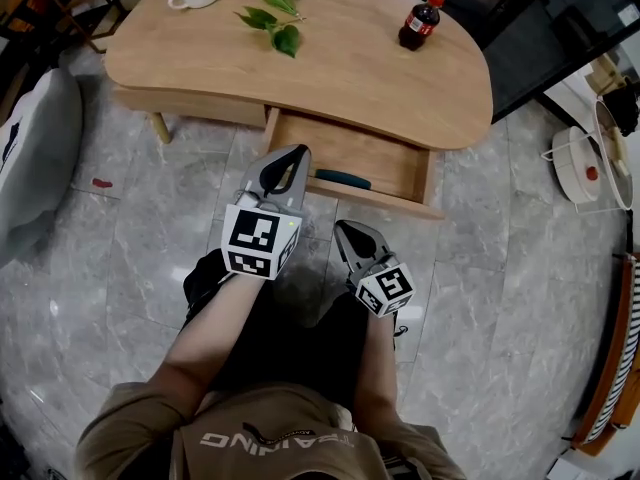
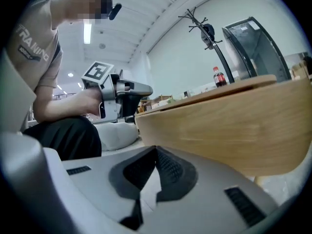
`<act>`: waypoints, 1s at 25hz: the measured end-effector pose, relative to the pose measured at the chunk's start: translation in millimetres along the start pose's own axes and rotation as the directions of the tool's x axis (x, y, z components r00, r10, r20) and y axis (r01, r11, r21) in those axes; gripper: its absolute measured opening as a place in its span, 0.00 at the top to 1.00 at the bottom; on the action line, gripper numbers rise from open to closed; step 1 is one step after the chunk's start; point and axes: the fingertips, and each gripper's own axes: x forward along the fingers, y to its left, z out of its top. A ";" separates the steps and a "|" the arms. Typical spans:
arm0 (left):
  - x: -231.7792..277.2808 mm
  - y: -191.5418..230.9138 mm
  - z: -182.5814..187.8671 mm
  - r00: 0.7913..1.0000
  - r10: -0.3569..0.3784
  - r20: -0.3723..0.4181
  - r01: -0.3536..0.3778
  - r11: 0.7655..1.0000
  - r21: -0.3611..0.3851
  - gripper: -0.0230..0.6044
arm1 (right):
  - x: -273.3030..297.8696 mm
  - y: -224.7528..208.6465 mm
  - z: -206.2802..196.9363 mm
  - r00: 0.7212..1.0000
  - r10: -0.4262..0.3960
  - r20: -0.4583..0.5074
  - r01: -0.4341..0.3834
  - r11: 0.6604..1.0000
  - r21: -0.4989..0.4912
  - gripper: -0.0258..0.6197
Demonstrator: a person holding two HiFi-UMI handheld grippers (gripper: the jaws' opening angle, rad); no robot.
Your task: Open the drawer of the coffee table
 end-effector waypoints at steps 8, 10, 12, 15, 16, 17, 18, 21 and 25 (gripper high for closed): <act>1.3 5.1 -3.1 1.000 0.022 0.001 -0.022 0.999 0.029 0.96 | -16.2 9.9 84.5 0.993 -0.069 0.092 0.078 0.993 -0.093 0.95; 2.5 6.1 -4.0 1.000 0.028 0.006 -0.028 0.997 0.069 0.96 | -14.3 9.6 107.7 0.990 -0.077 0.119 0.091 0.989 -0.116 0.95; 5.1 6.8 -7.3 1.000 0.027 0.014 -0.028 0.996 0.086 0.96 | -13.7 5.3 126.1 0.981 -0.128 0.142 0.145 0.983 -0.117 0.95; 9.0 8.5 -6.7 0.999 0.006 0.046 -0.008 0.999 0.042 0.96 | -15.0 -8.5 152.1 0.940 -0.275 0.204 0.298 0.950 -0.091 0.95; 9.4 8.7 -4.5 0.998 0.003 0.057 -0.005 0.999 0.032 0.96 | -13.8 -12.3 158.4 0.927 -0.311 0.210 0.337 0.935 -0.105 0.95; 9.3 8.2 -2.1 0.998 0.004 0.065 -0.006 1.000 0.030 0.96 | -11.7 -16.3 162.9 0.918 -0.337 0.208 0.366 0.923 -0.122 0.95; 9.1 7.1 0.3 0.998 0.004 0.070 -0.006 0.999 0.032 0.96 | -9.1 -20.9 166.2 0.913 -0.352 0.206 0.382 0.915 -0.131 0.95; 8.0 4.6 6.7 0.997 0.001 0.076 -0.005 0.998 0.061 0.96 | 1.8 -37.0 167.6 0.906 -0.371 0.206 0.399 0.909 -0.117 0.95; 4.3 5.4 3.0 0.998 -0.001 0.061 -0.005 0.995 0.099 0.96 | 12.0 -46.3 146.4 0.907 -0.386 0.170 0.407 0.907 -0.110 0.95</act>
